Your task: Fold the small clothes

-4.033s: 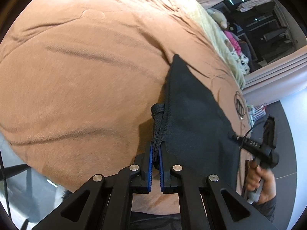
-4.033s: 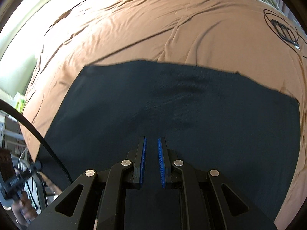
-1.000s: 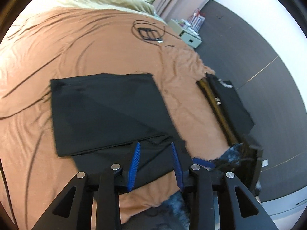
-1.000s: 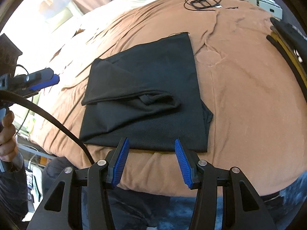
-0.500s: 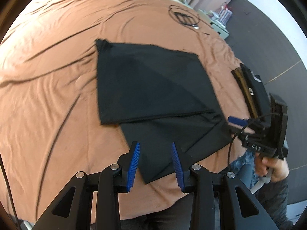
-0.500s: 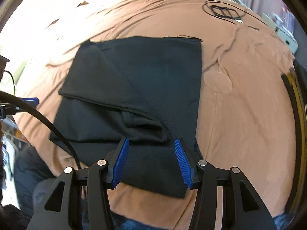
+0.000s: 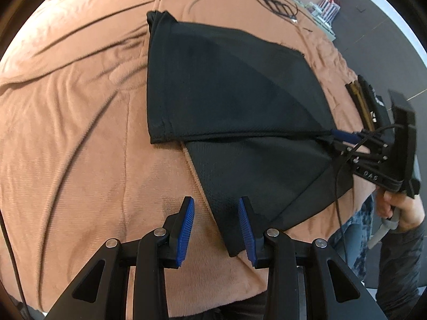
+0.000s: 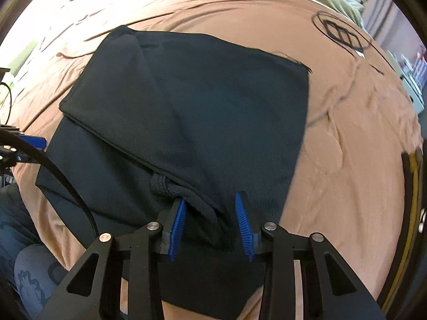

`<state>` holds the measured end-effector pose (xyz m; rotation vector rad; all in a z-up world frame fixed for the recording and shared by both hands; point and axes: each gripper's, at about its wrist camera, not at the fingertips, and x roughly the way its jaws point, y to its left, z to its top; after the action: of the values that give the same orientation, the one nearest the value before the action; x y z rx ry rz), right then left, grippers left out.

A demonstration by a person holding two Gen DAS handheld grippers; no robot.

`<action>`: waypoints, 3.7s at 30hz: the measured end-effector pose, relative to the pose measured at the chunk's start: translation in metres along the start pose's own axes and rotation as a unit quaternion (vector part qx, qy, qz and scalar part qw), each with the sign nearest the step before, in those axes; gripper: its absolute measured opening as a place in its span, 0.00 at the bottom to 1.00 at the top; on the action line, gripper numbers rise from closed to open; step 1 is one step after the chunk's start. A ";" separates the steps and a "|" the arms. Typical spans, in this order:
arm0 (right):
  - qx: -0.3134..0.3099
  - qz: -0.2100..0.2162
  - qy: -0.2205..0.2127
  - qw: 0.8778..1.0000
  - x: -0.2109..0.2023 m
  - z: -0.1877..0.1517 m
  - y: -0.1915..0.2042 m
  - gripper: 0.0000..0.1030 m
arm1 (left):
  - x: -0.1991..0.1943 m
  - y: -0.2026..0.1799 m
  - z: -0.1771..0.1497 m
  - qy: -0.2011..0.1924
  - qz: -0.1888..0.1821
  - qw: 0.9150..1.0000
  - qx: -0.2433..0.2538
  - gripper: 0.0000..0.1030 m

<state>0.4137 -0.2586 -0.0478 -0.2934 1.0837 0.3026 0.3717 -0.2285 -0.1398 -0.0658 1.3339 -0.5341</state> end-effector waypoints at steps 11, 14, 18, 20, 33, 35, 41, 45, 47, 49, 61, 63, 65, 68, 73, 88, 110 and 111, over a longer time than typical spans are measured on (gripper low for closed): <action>0.083 0.086 -0.033 0.992 -0.001 -0.004 -0.034 0.01 | 0.013 -0.007 0.000 0.005 0.011 1.000 0.004 0.34; 0.115 0.109 -0.041 0.987 -0.009 -0.016 -0.045 0.01 | 0.012 -0.008 0.000 0.004 0.014 1.000 0.010 0.32; 0.144 0.123 -0.048 0.981 -0.018 -0.030 -0.055 0.01 | 0.012 -0.007 0.000 0.005 0.012 1.000 0.009 0.30; 0.154 0.123 -0.051 0.979 -0.023 -0.037 -0.058 0.01 | 0.011 -0.008 -0.001 0.005 0.013 1.000 0.013 0.30; 0.207 0.126 -0.053 0.969 -0.037 -0.090 -0.064 0.01 | 0.018 -0.018 -0.005 0.017 0.018 0.999 0.030 0.28; 0.211 0.124 -0.053 0.968 -0.036 -0.094 -0.066 0.01 | 0.020 -0.018 -0.006 0.019 0.017 0.999 0.027 0.28; 0.204 0.095 -0.053 0.973 -0.036 -0.091 -0.062 0.01 | 0.017 -0.014 -0.008 0.016 0.006 1.000 0.019 0.28; 0.202 0.077 -0.039 0.975 -0.033 -0.088 -0.059 0.04 | 0.011 -0.010 -0.006 0.010 -0.001 1.000 0.015 0.28; 0.199 0.071 -0.023 0.977 -0.033 -0.087 -0.057 0.06 | 0.009 -0.008 -0.004 0.007 -0.007 1.000 0.012 0.28; 0.189 0.061 -0.020 0.980 -0.041 -0.086 -0.053 0.15 | 0.006 -0.006 -0.001 0.004 -0.009 1.000 0.009 0.28; 0.097 0.027 -0.013 0.995 -0.055 -0.051 -0.012 0.64 | 0.014 0.000 0.005 -0.001 -0.014 1.000 0.002 0.28; 0.081 0.023 -0.006 0.996 -0.048 -0.041 -0.003 0.64 | 0.014 -0.002 0.008 -0.002 -0.012 1.000 0.005 0.28; 0.063 0.018 -0.001 0.998 -0.041 -0.031 0.007 0.66 | 0.015 -0.002 0.011 -0.004 -0.013 1.000 0.006 0.28; 0.043 0.019 0.003 0.999 -0.031 -0.015 0.021 0.69 | 0.015 0.000 0.017 -0.008 -0.009 1.000 0.008 0.28; 0.010 0.023 0.013 1.000 -0.009 0.005 0.042 0.70 | 0.020 0.005 0.024 -0.005 -0.006 1.000 0.006 0.28; 0.017 -0.020 -0.005 1.000 0.034 0.047 0.036 0.72 | 0.031 -0.001 0.031 -0.004 0.012 1.000 0.028 0.28; 0.195 -0.079 -0.045 0.977 0.049 0.069 -0.086 0.72 | 0.034 -0.005 0.032 -0.002 0.015 1.000 0.025 0.28; 0.202 -0.084 -0.047 0.975 0.048 0.068 -0.090 0.72 | 0.034 -0.005 0.032 -0.002 0.015 1.000 0.025 0.28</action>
<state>0.5243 -0.3110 -0.0530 -0.0054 0.9949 -0.0569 0.4049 -0.2550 -0.1609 -0.0066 1.3147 -0.5410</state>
